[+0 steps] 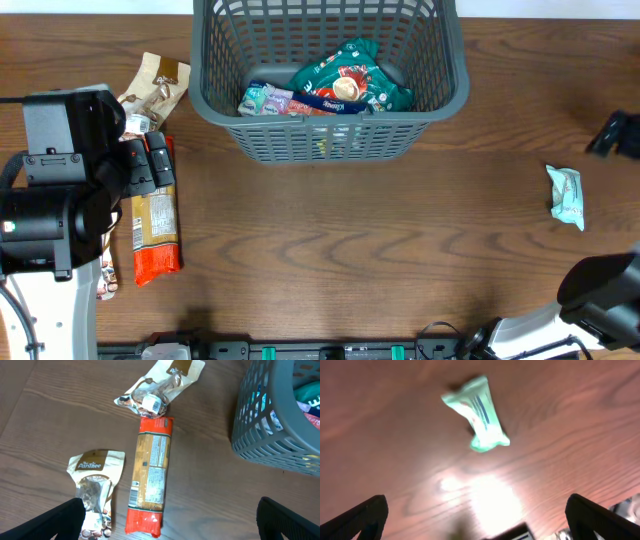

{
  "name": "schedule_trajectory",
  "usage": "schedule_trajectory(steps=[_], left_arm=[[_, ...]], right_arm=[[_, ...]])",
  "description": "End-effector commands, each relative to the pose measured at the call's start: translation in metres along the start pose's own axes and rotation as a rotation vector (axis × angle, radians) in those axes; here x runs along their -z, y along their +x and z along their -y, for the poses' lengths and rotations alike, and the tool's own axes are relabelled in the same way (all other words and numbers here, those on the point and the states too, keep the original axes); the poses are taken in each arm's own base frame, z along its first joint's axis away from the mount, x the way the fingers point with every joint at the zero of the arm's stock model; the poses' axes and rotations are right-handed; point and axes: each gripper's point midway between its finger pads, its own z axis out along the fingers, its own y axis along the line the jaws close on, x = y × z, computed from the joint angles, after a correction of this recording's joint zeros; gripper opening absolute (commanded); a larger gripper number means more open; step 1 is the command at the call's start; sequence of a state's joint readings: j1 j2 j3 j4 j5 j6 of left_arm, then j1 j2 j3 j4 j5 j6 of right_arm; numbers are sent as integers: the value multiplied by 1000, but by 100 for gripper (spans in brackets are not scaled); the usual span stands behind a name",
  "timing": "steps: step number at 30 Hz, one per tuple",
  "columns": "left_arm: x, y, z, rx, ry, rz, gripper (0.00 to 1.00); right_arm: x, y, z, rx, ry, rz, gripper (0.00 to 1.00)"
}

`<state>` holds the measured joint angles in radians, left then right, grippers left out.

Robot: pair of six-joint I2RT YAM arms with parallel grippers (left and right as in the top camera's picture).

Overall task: Pack container
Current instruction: 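Move the right gripper to the light-green wipes pack and grasp it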

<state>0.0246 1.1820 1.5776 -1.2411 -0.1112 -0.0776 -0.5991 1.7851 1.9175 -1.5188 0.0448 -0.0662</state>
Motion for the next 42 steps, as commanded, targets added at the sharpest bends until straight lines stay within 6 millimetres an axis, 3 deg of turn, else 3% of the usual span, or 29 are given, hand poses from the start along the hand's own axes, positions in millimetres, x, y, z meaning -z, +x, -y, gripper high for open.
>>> schedule_trajectory(steps=[1, 11, 18, 26, 36, 42], left_arm=[[-2, 1, -1, 1, -4, -3, 99], [-2, 0, -1, 2, -3, 1, 99], [-2, 0, -1, 2, -3, 2, 99], [-2, 0, -1, 6, -3, 1, 99], [-2, 0, -1, 10, -3, 1, 99], [-2, 0, -1, 10, -3, 2, 99]], right_arm=[[-40, 16, 9, 46, 50, -82, 99], [-141, 23, -4, 146, 8, -38, 99], [-186, 24, -12, 168, -10, 59, 98], [-206, 11, -27, 244, -70, 190, 97], [-205, -5, -26, 265, -53, 263, 97], [-227, 5, -29, 265, -75, 207, 97]])
